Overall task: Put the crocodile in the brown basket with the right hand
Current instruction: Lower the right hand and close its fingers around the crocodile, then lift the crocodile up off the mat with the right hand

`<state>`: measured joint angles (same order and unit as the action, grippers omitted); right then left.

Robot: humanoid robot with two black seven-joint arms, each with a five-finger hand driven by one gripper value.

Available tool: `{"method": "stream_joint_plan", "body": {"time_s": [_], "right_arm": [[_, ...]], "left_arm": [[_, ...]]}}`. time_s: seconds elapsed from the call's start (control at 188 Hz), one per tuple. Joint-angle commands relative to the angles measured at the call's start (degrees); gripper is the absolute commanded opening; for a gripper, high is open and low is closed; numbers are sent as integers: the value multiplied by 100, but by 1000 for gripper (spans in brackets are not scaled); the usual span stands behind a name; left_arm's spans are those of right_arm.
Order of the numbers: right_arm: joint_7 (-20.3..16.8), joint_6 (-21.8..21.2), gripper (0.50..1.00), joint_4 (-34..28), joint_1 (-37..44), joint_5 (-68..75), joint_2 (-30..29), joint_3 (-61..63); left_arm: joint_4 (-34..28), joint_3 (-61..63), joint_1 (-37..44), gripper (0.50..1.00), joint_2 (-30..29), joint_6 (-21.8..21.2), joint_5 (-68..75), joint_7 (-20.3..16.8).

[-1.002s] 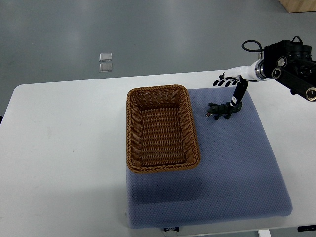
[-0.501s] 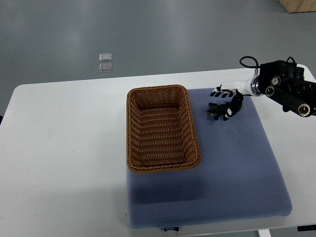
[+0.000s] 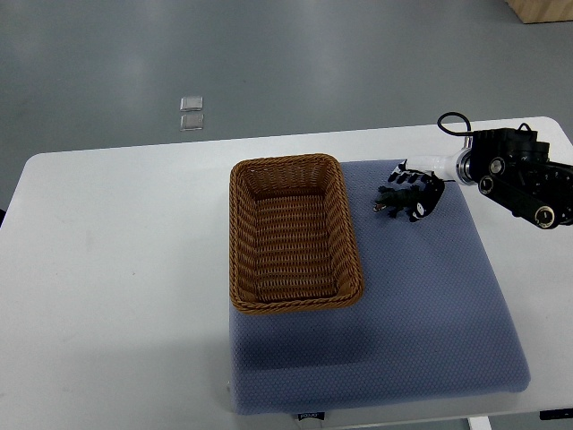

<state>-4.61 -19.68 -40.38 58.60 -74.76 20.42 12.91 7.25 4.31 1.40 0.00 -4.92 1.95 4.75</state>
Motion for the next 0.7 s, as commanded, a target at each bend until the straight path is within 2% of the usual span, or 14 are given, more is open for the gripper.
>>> {"method": "stream_joint_plan", "body": {"time_s": [0.0,0.096,0.517,0.693], "right_arm": [[13,8,627,4,-6,-4,-3,-8],[4,8,501,4,-6,-4,-3,-8],[83,-18,500,-58,134,-4,155,19],[83,-255,500,-391,530,120,515,27]], "left_arm": [[-4,0,0,1000,0,0,-2,0],[-4,0,0,1000,0,0,-2,0],[-4,0,0,1000,0,0,-2,0],[-4,0,0,1000,0,0,-2,0]]}}
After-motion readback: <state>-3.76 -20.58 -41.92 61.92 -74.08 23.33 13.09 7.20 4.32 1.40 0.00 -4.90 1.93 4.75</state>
